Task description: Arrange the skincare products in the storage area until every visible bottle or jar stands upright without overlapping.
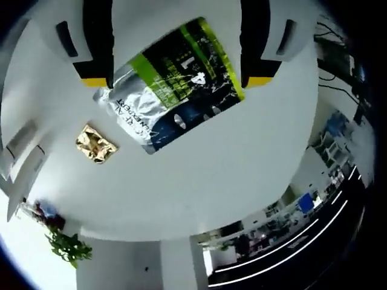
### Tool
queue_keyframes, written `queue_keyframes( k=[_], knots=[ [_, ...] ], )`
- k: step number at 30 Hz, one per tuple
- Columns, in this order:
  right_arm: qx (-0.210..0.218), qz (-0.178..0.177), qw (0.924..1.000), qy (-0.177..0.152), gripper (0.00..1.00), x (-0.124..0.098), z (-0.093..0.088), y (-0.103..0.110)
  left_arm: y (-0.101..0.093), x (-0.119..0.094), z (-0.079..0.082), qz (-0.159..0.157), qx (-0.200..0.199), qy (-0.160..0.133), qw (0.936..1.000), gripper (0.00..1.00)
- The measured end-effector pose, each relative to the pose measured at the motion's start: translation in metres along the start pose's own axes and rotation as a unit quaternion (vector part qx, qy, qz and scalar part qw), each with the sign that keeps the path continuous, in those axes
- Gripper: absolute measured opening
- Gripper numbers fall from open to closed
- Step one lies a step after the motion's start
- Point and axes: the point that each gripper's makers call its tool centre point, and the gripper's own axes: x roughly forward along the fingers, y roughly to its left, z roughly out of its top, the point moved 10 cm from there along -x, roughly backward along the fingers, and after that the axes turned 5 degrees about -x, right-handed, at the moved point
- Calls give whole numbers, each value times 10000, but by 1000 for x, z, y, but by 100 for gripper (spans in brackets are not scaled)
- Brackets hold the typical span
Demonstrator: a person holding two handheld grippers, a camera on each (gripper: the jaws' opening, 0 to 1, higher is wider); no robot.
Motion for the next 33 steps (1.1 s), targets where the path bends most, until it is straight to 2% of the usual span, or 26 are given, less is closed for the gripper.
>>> queue_keyframes(
  k=[4,6,7,9,10,11,12,13,15,20,29,33],
  knots=[
    [-7,-11,10000,45,83,1,0,0,8,8,4,-205,537,308,9979,89],
    [-8,-10,10000,57,83,1,-1,0,4,11,7,-598,903,481,9930,88],
    [-12,-13,10000,71,83,1,-1,0,3,12,8,-680,1003,570,9910,87],
    [-14,-19,10000,86,83,1,-1,-1,1,14,5,-886,1257,935,9837,84],
    [-12,-23,10000,86,83,1,-1,-1,1,16,8,-894,1010,775,9878,79],
    [-10,-33,10000,90,83,1,-1,-1,1,15,3,-1018,679,1059,9868,78],
    [-9,-39,9999,95,83,1,-1,-1,2,16,3,-961,537,926,9896,79],
    [-7,-47,9999,99,83,1,-1,-1,1,15,2,-927,680,779,9903,82],
    [-2,-52,9999,93,83,1,-1,-1,4,15,-2,-910,509,563,9930,84],
    [-5,-54,9999,89,83,1,-1,-1,-1,10,-7,-816,339,369,9954,84],
    [-5,-30,10000,53,83,1,-1,-1,-10,4,-9,-497,-76,413,9979,78],
    [-5,-16,10000,17,83,1,0,0,-15,2,-11,-131,-599,294,9977,73]
  ],
)
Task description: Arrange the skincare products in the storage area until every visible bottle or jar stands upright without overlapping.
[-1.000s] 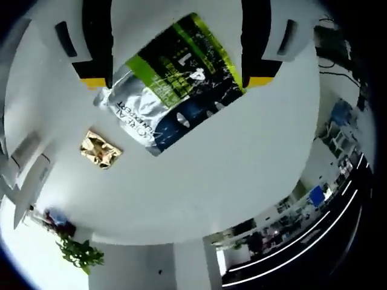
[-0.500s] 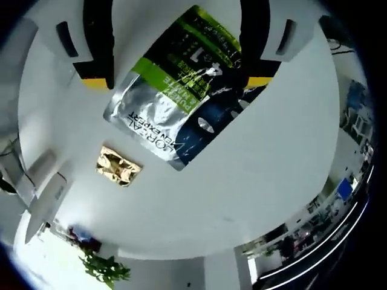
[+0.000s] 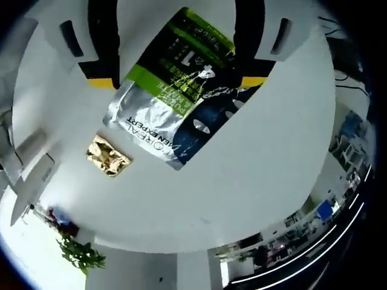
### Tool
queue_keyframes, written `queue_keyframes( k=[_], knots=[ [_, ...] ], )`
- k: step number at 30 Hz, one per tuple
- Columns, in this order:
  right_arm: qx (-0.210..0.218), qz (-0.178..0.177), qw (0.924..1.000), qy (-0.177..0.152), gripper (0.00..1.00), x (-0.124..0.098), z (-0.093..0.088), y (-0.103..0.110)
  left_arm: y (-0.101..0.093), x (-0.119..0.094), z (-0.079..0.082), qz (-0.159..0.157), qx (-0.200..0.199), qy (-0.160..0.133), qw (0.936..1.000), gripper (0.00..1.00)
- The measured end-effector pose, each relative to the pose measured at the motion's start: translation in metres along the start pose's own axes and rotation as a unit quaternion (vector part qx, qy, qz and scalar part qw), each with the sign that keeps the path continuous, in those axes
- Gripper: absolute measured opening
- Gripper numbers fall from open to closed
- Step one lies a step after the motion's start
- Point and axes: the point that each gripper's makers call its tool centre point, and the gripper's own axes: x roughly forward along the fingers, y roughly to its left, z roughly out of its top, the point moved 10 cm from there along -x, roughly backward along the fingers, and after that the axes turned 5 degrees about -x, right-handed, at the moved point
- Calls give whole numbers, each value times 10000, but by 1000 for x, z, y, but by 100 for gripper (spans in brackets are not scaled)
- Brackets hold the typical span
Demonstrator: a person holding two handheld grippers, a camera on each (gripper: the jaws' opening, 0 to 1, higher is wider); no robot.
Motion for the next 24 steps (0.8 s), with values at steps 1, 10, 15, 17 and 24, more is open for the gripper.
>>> queue_keyframes(
  k=[1,10,15,17,24],
  knots=[
    [-1,2,10000,-6,83,0,0,0,-1,-1,-1,97,-130,-60,9999,70],
    [13,35,9999,-104,82,-1,1,0,-9,-5,-12,901,-1176,-519,9876,62],
    [36,44,9998,-168,82,-2,3,0,-14,-6,-16,1019,-1334,-579,9841,60],
    [38,51,9998,-178,82,-2,3,0,-11,-5,-15,933,-1221,-494,9869,61],
    [46,60,9998,-202,82,-2,2,-1,-8,-17,-14,786,-86,-289,9964,58]
  ],
)
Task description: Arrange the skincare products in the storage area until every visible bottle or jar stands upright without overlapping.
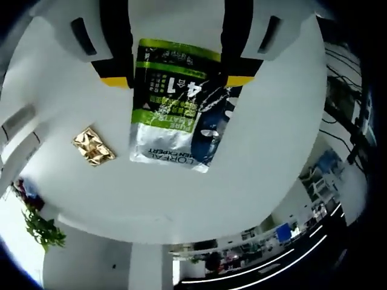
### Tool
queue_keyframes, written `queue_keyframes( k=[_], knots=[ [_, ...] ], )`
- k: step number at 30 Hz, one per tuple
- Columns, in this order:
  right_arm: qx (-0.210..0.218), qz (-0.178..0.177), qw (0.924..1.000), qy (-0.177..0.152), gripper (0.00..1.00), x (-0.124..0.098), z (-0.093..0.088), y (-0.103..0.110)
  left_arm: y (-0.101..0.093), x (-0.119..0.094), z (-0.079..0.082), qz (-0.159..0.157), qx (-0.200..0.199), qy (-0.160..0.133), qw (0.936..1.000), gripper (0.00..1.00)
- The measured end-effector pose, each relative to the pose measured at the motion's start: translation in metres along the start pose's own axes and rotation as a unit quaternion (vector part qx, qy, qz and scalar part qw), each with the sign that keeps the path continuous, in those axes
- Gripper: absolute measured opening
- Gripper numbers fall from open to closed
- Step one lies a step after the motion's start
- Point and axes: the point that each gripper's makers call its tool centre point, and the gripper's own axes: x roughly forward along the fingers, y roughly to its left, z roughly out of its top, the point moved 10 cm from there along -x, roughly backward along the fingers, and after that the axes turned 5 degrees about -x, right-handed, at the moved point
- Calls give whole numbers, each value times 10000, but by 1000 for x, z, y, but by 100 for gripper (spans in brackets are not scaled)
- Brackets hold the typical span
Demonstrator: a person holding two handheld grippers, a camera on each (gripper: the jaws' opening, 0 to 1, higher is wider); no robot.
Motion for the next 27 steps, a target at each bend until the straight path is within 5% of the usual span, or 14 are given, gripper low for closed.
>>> queue_keyframes(
  k=[9,15,20,27],
  knots=[
    [-9,-34,10000,54,82,1,-1,-1,16,7,19,-398,102,93,9991,79],
    [-5,-101,9999,113,82,1,-2,-3,18,21,27,-711,202,498,9960,93],
    [-2,-143,9998,153,82,2,-3,-3,18,37,27,-810,141,849,9930,97],
    [0,-171,9996,215,82,2,-4,-4,12,34,28,-759,253,932,9924,97]
  ],
)
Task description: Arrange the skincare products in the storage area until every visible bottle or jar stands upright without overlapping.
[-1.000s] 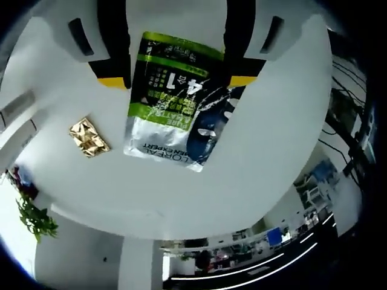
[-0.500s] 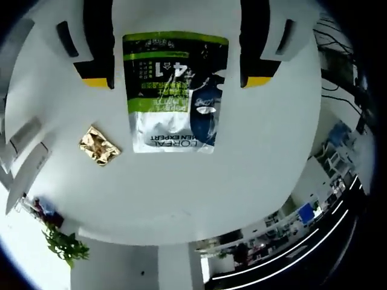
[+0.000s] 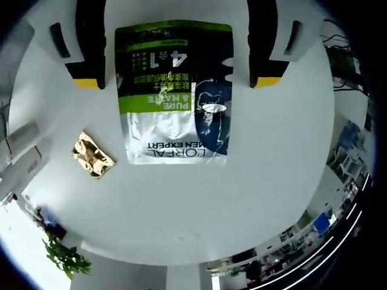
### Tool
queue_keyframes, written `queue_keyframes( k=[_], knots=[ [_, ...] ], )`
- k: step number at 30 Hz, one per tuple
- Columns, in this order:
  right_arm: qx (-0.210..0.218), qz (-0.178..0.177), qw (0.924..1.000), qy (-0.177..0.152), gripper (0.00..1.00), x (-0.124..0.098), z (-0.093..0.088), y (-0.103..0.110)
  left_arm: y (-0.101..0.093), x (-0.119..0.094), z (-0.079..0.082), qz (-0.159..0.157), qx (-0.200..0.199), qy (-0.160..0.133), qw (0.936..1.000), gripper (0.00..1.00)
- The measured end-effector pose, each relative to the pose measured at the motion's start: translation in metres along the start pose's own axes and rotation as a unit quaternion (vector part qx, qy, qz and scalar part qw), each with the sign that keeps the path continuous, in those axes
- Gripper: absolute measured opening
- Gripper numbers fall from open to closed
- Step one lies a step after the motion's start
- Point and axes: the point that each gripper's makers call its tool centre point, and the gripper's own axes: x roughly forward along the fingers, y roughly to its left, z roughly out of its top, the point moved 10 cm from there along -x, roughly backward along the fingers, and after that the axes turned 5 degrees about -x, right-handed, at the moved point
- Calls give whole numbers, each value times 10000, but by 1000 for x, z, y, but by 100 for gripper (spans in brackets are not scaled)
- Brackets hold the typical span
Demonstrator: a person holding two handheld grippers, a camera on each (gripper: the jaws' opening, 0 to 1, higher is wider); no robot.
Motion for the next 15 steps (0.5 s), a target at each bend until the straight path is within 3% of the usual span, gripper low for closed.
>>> queue_keyframes(
  k=[6,12,15],
  knots=[
    [-10,10,10000,11,82,1,0,1,3,0,-2,-22,32,-96,9999,93],
    [-28,20,10000,21,82,1,-1,2,4,0,-3,-29,32,-156,9999,69],
    [-59,11,10000,50,81,1,-1,2,3,0,-4,-29,32,-190,9998,63]
  ],
)
